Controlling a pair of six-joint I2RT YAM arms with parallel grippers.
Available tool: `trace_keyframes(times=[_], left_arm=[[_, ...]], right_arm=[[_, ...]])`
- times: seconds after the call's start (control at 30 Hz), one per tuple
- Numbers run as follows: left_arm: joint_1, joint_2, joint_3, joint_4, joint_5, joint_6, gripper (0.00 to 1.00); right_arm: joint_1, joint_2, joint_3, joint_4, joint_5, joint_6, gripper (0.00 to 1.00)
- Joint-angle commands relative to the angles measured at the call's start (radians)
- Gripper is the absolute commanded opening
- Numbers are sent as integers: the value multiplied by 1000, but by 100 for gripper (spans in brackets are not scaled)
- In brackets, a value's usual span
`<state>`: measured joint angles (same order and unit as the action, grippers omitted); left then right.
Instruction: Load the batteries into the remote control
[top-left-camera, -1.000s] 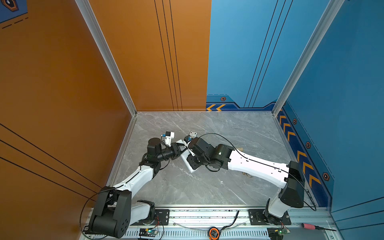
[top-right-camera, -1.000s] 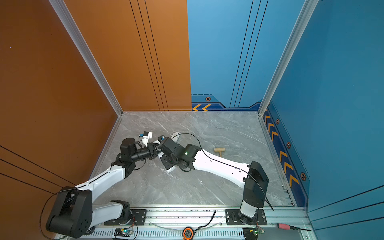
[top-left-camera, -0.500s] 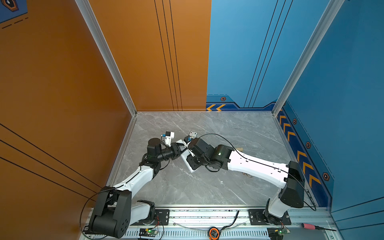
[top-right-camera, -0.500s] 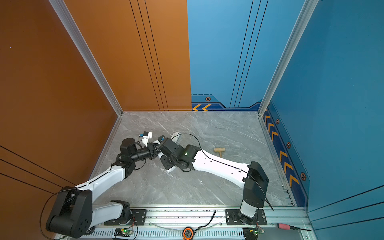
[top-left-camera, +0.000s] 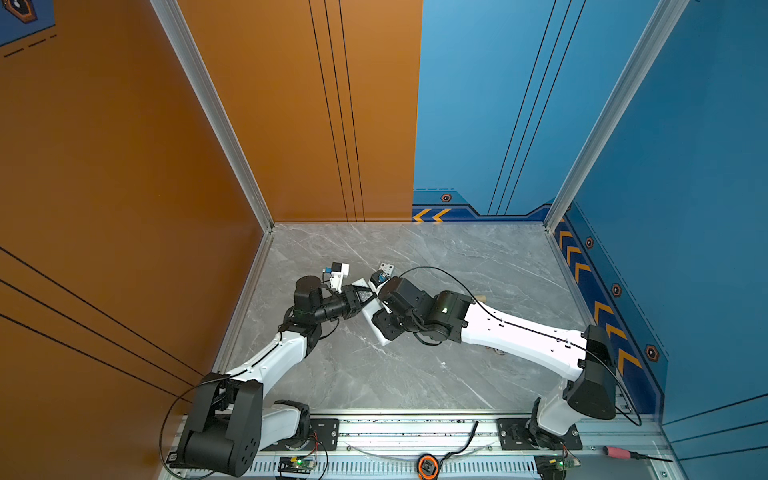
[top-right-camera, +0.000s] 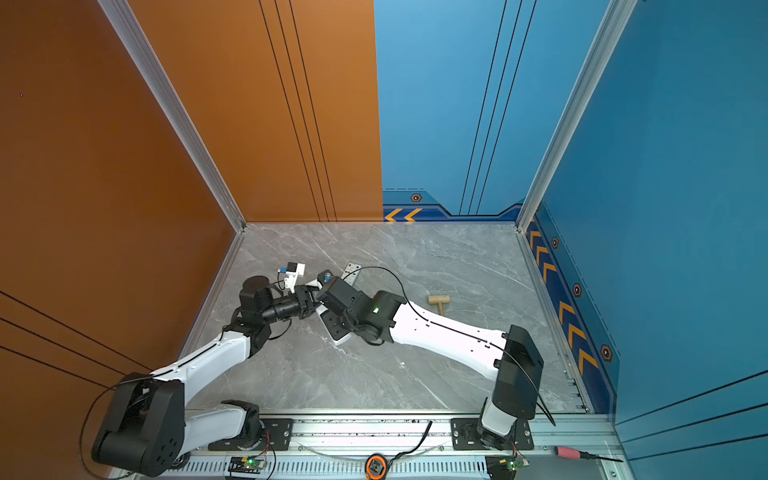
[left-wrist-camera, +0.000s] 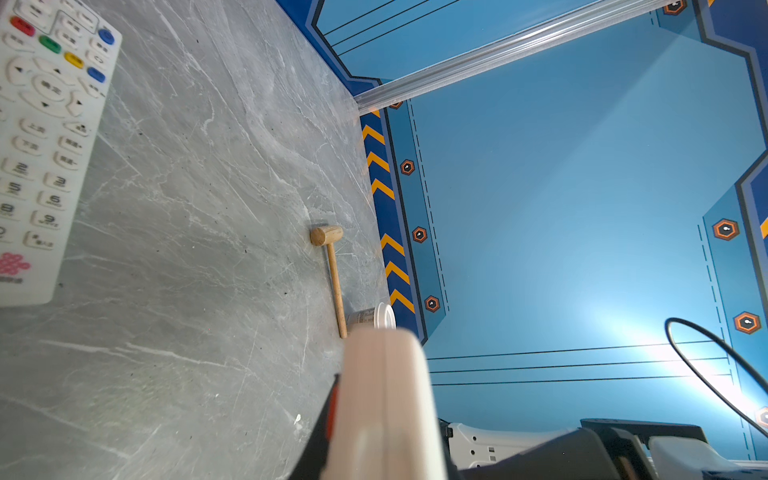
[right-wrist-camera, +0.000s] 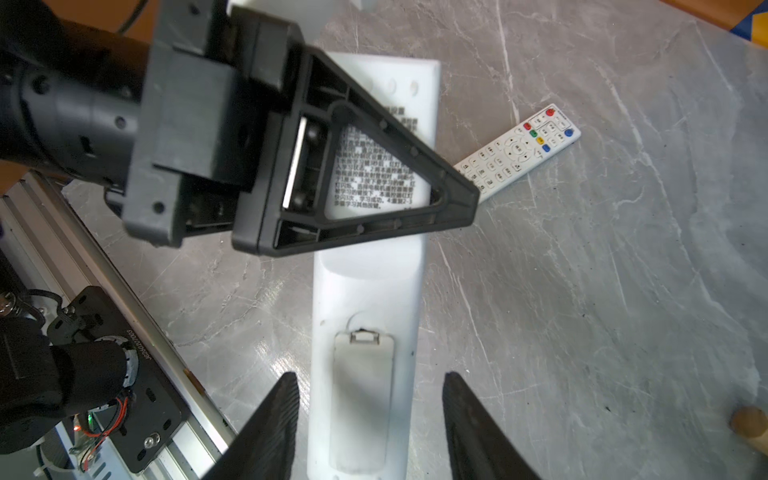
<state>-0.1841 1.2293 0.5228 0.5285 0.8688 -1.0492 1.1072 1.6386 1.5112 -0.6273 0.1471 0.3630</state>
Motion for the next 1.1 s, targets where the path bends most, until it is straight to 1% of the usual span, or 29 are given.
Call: trace_keyframes(times=[0.0,0.1,0.3,0.67,0.87,0.9,0.93,0.97,1.03,1.07], left_arm=[[7,-25,-6,34,42,-9,0],[9,-27,-7,34,50,-5,0],[9,-31,-8,34,58,-6,0],[3,-59,-26,34,42,-19,0],[3,-60,-22,30,28,-24,0],[3,-63,-11,-10,16,-8,0],[0,-71,15,-110,-9,39,0],[-7,-80,54,-243,-47,115,0],[-52,-96,183,-627,-241,319,0],[-79,-90,239,-772,-351,383,0]], right_arm=[[7,-83,16,-49,59,16,55],[1,-102,-17,-52,63,37,56],[-10,-40,-3,-60,25,27,55],[-39,67,-22,-61,-33,11,50],[-72,55,-44,-60,-29,37,49],[-70,37,-35,-61,-25,39,50],[-68,16,-26,-63,-13,42,51],[-69,-9,-17,-68,3,43,53],[-78,-71,-8,-72,45,51,59],[-89,-99,-12,-71,58,62,62]])
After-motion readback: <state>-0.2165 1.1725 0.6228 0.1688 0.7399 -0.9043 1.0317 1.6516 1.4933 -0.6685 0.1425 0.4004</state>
